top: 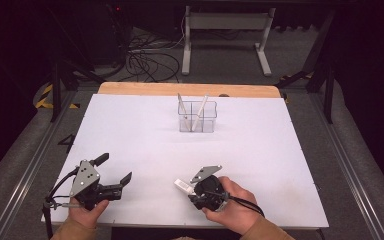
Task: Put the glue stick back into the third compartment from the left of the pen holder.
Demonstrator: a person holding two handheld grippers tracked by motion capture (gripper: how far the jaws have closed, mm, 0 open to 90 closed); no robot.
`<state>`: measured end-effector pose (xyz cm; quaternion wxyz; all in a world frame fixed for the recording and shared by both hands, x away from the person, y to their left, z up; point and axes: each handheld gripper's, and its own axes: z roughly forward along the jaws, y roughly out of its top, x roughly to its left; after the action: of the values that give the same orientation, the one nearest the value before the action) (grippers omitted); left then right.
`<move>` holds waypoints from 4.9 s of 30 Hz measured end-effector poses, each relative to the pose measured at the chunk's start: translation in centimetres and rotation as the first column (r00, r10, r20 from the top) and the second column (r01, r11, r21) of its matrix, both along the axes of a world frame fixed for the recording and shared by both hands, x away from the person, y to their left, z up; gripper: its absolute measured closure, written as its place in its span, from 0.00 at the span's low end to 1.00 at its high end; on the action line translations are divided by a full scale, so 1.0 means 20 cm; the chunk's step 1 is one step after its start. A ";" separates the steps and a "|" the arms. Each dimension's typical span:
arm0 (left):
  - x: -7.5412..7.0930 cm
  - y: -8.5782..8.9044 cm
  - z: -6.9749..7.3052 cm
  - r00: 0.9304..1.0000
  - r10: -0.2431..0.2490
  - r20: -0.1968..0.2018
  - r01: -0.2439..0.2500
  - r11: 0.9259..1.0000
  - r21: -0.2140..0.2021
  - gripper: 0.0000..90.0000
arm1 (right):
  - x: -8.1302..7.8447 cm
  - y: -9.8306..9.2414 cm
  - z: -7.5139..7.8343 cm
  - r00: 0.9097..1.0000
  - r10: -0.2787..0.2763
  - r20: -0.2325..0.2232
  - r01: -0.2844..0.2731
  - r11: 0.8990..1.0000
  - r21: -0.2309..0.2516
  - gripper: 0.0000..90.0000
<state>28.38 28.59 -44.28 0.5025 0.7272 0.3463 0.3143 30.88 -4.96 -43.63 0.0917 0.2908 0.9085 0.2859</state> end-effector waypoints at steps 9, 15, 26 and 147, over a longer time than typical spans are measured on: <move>0.00 0.00 0.00 1.000 -0.001 0.000 0.001 1.000 0.001 0.09 | 0.00 -0.01 0.04 1.000 0.012 0.010 -0.013 1.000 0.011 0.73; 0.00 0.00 0.00 1.000 -0.001 0.001 0.001 1.000 0.001 0.09 | 0.00 -0.01 0.07 0.999 0.016 0.028 -0.016 1.000 0.023 0.73; 0.00 0.00 0.00 1.000 0.000 0.001 0.000 1.000 0.000 0.09 | 0.00 -0.04 0.17 0.999 0.016 0.048 -0.019 0.998 0.057 0.73; 0.00 0.01 0.00 1.000 0.009 -0.001 -0.009 1.000 -0.003 0.09 | 0.85 -0.23 0.53 0.910 -0.371 0.185 0.343 0.925 0.166 0.73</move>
<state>28.30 28.88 -44.29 0.5019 0.7251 0.3501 0.3159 47.91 -9.57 -33.12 0.2203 0.4251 0.8042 0.3521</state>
